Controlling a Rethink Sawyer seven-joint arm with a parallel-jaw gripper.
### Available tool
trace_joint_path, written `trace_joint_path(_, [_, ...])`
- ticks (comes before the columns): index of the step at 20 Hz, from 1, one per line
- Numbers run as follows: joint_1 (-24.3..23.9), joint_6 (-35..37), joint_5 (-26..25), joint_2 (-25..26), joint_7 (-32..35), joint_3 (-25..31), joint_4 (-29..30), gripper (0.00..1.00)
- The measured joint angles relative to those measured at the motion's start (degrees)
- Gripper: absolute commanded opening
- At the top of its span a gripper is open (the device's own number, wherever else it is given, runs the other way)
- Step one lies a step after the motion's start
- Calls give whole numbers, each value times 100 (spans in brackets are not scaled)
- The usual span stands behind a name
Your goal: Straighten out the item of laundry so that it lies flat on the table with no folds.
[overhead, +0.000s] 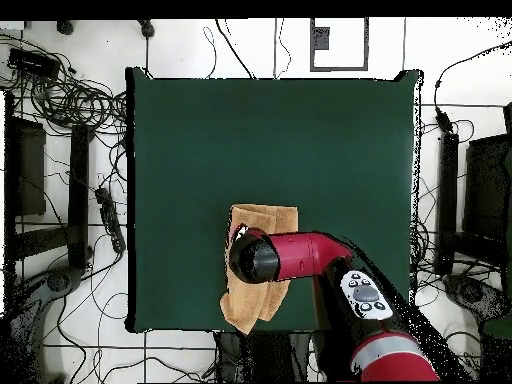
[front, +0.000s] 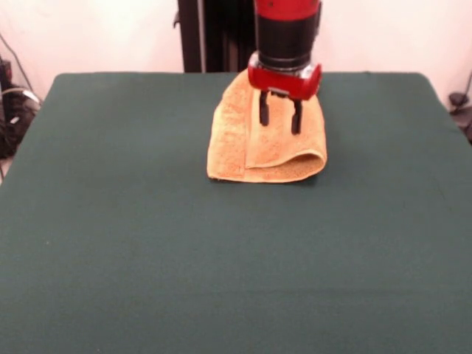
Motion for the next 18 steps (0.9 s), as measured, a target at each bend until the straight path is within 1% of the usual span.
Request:
trace_joint_path(9, [-321,-195,-280,533,0,11,-300,100])
trace_joint_path(17, [-347,-200,-334,534,0,47,-306,100])
trace_joint_path(18, [-370,-202,-362,534,0,65,-308,0])
